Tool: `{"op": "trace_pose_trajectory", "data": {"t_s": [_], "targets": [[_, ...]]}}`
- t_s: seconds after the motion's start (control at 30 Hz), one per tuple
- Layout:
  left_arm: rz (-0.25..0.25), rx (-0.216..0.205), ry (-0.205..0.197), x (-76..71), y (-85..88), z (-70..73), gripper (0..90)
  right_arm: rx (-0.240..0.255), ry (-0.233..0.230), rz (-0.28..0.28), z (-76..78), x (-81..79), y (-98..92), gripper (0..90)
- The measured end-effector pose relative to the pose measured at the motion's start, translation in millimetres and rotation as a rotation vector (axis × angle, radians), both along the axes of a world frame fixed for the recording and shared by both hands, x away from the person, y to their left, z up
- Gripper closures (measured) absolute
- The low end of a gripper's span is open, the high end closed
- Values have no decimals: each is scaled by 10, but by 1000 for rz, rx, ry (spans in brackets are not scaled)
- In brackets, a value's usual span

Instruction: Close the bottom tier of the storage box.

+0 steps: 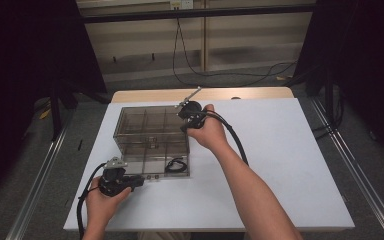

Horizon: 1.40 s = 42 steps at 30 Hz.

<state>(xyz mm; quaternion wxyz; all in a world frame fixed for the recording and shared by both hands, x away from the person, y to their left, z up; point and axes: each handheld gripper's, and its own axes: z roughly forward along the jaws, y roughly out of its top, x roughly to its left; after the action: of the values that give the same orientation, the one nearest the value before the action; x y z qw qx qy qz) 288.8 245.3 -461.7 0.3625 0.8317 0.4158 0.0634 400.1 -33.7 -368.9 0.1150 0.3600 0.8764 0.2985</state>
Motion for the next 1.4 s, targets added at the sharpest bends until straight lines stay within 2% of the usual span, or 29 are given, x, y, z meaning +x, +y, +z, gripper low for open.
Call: {"op": "trace_pose_trajectory", "data": {"t_s": [0.23, 0.3, 0.37, 0.7, 1.07, 1.4], "targets": [[-6, 24, 6, 14, -37, -31, 787, 2, -1, 1, -1, 0, 0, 900], [-6, 19, 9, 17, -49, -38, 789, 1, 1, 0, 0, -2, 2, 900], [-5, 35, 9, 20, -59, -42, 792, 0, 2, -1, 1, 0, 2, 900], [-3, 46, 6, 30, -95, -58, 802, -1, 9, -2, 4, -1, 3, 900], [16, 27, 0, 30, -116, -58, 818, -2, 8, 0, 5, 2, 2, 900], [30, 36, -15, 28, -148, -58, 845, -4, -2, 3, 0, 0, 5, 900]]}}
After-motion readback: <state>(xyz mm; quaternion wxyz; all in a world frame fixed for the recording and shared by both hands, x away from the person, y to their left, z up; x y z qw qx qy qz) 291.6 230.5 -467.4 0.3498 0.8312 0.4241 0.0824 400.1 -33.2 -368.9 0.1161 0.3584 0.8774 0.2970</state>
